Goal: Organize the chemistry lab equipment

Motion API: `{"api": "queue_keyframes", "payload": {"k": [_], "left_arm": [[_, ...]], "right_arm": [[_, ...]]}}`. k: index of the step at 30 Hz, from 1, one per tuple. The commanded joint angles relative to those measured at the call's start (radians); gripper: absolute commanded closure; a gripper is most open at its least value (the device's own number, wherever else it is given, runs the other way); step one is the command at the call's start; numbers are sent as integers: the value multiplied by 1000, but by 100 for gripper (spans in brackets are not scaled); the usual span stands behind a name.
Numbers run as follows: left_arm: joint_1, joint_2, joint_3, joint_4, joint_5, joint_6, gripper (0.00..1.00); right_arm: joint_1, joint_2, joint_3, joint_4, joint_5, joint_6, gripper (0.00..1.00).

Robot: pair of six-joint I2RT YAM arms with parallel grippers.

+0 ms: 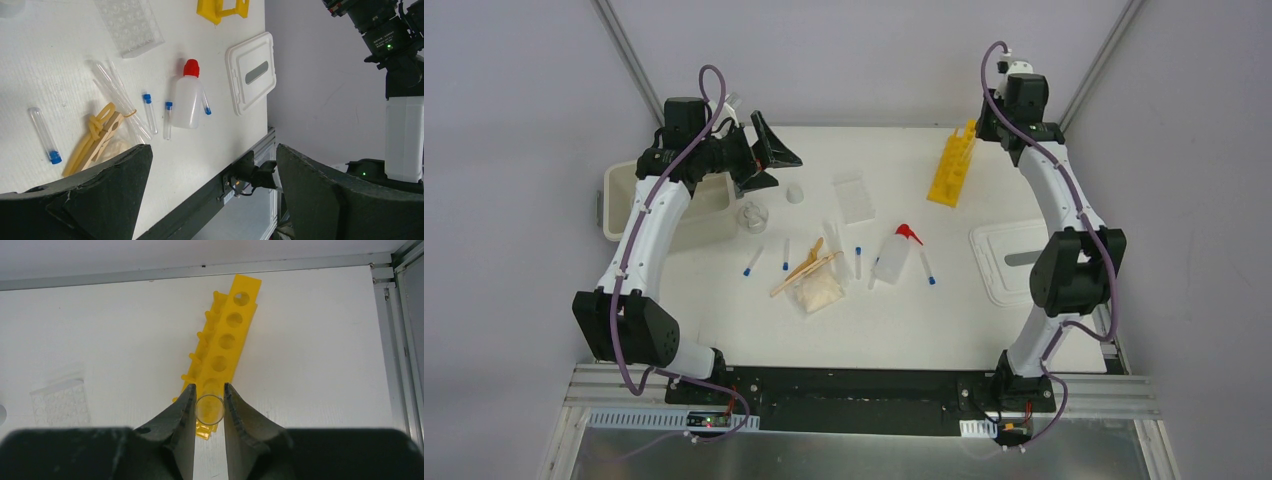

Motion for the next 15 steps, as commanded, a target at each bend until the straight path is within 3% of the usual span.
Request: {"api": "queue_keyframes", "payload": {"k": [1, 15], "left_arm": [[-10, 0, 12, 10, -12, 8, 1], [-9, 0, 0, 10, -27, 32, 1]], "right_arm": [[6, 11, 60, 6, -2, 6, 100], [6, 104, 74, -62, 21, -137, 100]]}}
